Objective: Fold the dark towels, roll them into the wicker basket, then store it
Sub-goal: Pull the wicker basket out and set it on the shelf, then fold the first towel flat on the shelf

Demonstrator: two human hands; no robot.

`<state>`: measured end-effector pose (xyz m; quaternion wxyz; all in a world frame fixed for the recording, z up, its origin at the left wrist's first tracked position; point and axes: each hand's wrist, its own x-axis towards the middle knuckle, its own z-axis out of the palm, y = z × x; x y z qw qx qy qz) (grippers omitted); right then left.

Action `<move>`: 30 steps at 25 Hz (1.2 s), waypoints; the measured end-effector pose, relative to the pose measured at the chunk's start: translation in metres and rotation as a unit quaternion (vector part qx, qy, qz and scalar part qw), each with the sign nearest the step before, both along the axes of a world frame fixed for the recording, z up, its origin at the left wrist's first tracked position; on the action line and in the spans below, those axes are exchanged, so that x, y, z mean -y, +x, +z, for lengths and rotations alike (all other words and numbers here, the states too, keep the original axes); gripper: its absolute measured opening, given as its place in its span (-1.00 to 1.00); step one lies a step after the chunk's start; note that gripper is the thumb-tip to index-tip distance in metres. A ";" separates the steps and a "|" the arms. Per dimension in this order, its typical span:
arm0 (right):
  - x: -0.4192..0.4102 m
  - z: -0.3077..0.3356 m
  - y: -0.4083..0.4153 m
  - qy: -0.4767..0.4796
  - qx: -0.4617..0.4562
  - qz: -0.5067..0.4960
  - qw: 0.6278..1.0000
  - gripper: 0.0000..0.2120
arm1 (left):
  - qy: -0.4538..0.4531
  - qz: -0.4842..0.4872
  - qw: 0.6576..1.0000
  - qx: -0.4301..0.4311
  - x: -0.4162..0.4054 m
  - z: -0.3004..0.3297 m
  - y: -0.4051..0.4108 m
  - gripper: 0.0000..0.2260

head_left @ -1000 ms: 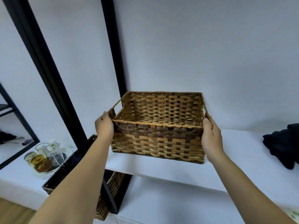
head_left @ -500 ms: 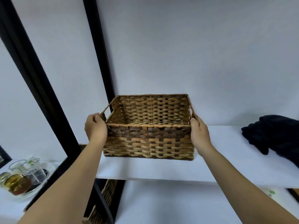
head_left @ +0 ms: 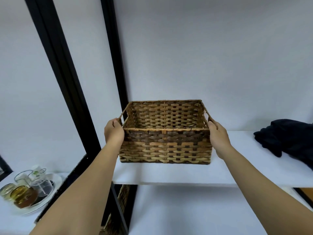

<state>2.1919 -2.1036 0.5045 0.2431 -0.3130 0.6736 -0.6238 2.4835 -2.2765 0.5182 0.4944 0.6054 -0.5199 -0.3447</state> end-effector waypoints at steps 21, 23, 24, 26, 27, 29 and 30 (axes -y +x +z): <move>-0.018 -0.005 0.023 0.019 -0.201 -0.014 0.979 -0.29 | -0.201 -0.067 0.956 0.204 -0.040 0.001 -0.006 -0.38; -0.015 -0.009 0.024 0.041 -0.215 -0.012 0.976 -0.26 | -0.184 -0.097 0.920 0.332 -0.046 -0.003 -0.017 -0.21; -0.014 -0.009 0.023 0.051 -0.212 -0.009 0.976 -0.25 | -0.159 -0.106 0.910 0.367 -0.044 -0.004 -0.018 -0.15; -0.015 -0.007 0.021 0.059 -0.215 -0.003 0.975 -0.25 | -0.121 -0.127 0.907 0.384 -0.038 -0.002 -0.017 -0.12; -0.016 -0.005 0.021 0.061 -0.216 0.000 0.974 -0.25 | -0.108 -0.138 0.906 0.385 -0.041 0.002 -0.017 -0.12; -0.021 -0.003 0.023 0.056 -0.221 0.019 0.974 -0.25 | -0.110 -0.151 0.900 0.393 -0.053 0.005 -0.021 -0.15; -0.025 -0.003 0.025 0.057 -0.227 0.038 0.972 -0.23 | -0.127 -0.157 0.894 0.400 -0.062 0.006 -0.024 -0.16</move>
